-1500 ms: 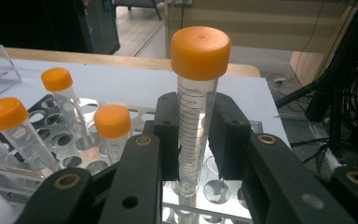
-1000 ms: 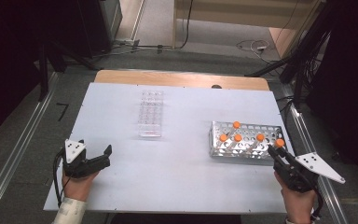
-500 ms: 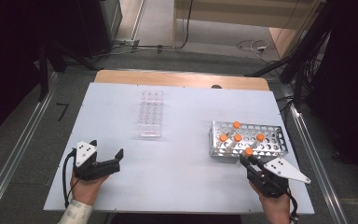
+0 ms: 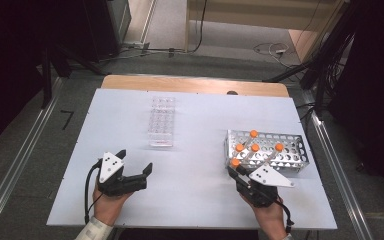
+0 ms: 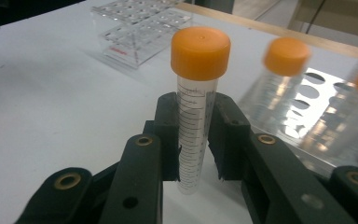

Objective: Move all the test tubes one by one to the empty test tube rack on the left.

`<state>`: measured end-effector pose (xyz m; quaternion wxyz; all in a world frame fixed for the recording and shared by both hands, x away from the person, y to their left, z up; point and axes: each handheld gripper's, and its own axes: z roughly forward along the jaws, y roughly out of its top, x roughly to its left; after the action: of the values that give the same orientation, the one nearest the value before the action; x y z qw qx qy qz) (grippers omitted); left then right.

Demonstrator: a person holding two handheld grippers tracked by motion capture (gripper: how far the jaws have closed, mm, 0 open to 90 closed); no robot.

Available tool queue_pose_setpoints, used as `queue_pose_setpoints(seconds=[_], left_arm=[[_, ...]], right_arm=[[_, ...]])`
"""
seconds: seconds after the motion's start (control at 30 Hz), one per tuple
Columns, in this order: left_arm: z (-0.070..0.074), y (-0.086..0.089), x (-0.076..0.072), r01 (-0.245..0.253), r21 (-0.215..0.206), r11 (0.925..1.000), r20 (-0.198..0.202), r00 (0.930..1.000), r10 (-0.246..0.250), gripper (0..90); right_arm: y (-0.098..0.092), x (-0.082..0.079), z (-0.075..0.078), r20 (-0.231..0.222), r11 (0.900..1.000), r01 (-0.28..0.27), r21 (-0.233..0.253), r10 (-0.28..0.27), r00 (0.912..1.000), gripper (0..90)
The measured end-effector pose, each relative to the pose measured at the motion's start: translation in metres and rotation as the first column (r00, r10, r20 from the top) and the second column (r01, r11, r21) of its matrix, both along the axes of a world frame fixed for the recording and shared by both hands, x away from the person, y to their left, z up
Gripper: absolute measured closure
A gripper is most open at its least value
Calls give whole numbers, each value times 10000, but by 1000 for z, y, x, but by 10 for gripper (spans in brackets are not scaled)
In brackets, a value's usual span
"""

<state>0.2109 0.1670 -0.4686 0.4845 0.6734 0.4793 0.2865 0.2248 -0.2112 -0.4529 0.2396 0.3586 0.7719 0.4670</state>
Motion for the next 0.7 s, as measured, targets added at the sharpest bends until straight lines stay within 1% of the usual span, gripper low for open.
queue_pose_setpoints(seconds=[0.03,0.07,0.1,0.13,0.2,0.3,0.33,0.4,0.53,0.57,0.6,0.63,0.7], left_arm=[[1,-3,0,150,-13,9999,-3,9999,-150,60],[1,-7,0,285,-34,9996,-19,9996,-285,66],[2,-10,0,417,-50,9991,-30,9991,-418,69],[3,-13,-1,560,-94,9984,-14,9984,-560,69],[5,-19,-2,773,-102,9970,39,9970,-772,82],[7,-27,-3,1123,-98,9936,40,9937,-1123,83],[8,-30,-4,1243,-97,9922,73,9922,-1242,89],[10,-35,-7,1353,-43,9908,222,9906,-1352,121],[14,-44,-10,1737,-107,9847,331,9843,-1732,146],[15,-46,-11,1897,-195,9817,334,9814,-1890,176],[16,-48,-11,2005,-269,9793,309,9794,-1996,176],[17,-50,-11,2089,-314,9774,325,9776,-2079,197],[19,-54,-11,2199,-283,9751,424,9749,-2186,208]], right_arm=[[0,0,0,0,10000,0,0,0,10000,719],[9,2,-1,-19,9996,-258,-65,258,9997,719],[14,2,-1,-41,9993,-354,-76,354,9994,719],[14,2,-1,-41,9993,-354,-76,354,9994,719],[24,4,-1,-11,9981,-608,-95,608,9981,719],[30,6,-1,-1,9973,-725,-81,725,9974,719],[32,7,-1,45,9968,-794,-108,794,9968,719],[38,9,-2,-75,9959,-903,-83,902,9959,719],[44,11,-5,-140,9953,-953,-174,951,9954,719],[48,12,-6,-208,9943,-1048,-176,1044,9943,719],[48,12,-6,-208,9943,-1048,-176,1044,9943,719],[52,12,-6,-195,9930,-1168,-199,1164,9930,719],[55,12,-6,-185,9921,-1236,-210,1232,9922,719]])
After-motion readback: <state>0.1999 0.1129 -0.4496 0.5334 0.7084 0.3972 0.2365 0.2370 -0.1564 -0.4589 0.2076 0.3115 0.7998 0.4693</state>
